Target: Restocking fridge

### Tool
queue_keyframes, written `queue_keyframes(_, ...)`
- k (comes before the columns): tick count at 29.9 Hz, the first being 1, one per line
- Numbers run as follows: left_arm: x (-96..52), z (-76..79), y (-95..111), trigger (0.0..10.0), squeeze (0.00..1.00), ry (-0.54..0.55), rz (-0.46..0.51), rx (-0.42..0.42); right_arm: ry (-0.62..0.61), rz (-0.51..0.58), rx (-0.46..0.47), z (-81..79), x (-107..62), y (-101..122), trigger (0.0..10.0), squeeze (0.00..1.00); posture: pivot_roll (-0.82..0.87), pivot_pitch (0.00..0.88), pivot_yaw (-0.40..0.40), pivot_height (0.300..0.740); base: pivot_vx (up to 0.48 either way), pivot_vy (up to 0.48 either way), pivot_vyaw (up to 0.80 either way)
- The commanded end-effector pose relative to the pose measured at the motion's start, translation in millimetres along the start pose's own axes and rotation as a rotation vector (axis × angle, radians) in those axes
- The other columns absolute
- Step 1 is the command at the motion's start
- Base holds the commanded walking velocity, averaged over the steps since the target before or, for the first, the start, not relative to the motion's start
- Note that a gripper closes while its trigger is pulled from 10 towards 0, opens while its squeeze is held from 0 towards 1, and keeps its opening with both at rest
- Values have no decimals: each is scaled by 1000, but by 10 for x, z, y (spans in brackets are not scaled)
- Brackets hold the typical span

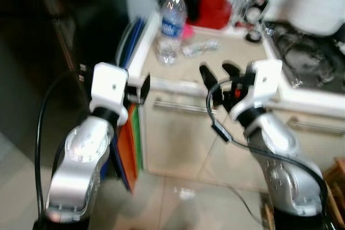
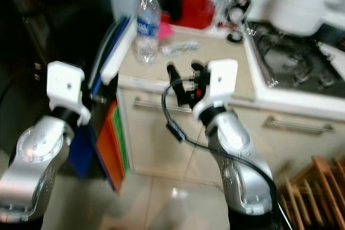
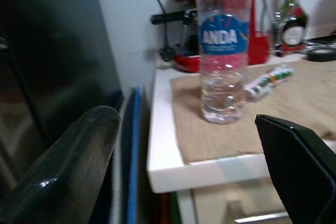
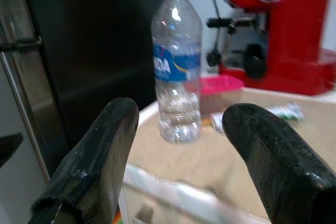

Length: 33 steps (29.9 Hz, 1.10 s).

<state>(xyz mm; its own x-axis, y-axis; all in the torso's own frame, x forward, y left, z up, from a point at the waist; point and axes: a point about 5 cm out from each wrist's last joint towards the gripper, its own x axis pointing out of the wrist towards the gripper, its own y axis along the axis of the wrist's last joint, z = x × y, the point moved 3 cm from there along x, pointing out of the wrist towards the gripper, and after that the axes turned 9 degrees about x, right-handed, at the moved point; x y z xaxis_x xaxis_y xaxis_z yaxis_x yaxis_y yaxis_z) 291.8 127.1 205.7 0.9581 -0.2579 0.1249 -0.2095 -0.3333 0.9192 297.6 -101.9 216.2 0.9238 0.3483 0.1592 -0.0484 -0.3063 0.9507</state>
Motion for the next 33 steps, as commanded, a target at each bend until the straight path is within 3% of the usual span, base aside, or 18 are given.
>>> queue_keyframes(1, 22, 52, 61, 10000, 0, -22, 17, -2, -46, 40, 26, 83, -19, 106, 10000, 0, 53, 16, -23, 740, 360, 0, 0)
queue_keyframes(6, 32, 82, 89, 10000, 0, -50, 34, -10, -128, 176, 18, 200, -6, 402, 10000, 0, 50, 17, -19, 740, 356, 0, 0)
queue_keyframes(11, 42, 113, 80, 10000, 0, -75, 30, -16, -146, 240, 59, 225, 38, 613, 10000, 0, 45, 16, -17, 740, 356, 0, -436)
queue_keyframes(19, 28, 113, 85, 10000, 0, -82, 31, -8, -71, 239, 44, 119, 91, 691, 10000, 0, 51, 21, -25, 740, 348, 0, -176)
queue_keyframes(27, -44, 177, 225, 10000, 0, -136, 105, -37, -3, 220, 80, 122, 144, 782, 10000, 0, 46, 31, -27, 740, 0, 0, 0)
queue_keyframes(28, -50, 199, 225, 10000, 0, -167, 106, -47, 8, 211, 82, 145, 166, 781, 10000, 576, 47, 33, -30, 740, 0, 0, 0)
queue_keyframes(29, -50, 199, 225, 10000, 0, -167, 106, -47, 8, 211, 82, 145, 166, 781, 10000, 576, 47, 33, -30, 740, 0, 0, 0)
queue_keyframes(30, -50, 197, 216, 10000, 0, -178, 104, -40, 10, 206, 83, 156, 192, 782, 10000, 1000, 47, 34, -29, 740, 0, 0, 0)
queue_keyframes(33, -47, 171, 204, 10000, 0, -183, 103, -18, 13, 213, 104, 161, 250, 819, 10000, 1000, 44, 37, -27, 740, 0, 0, 0)
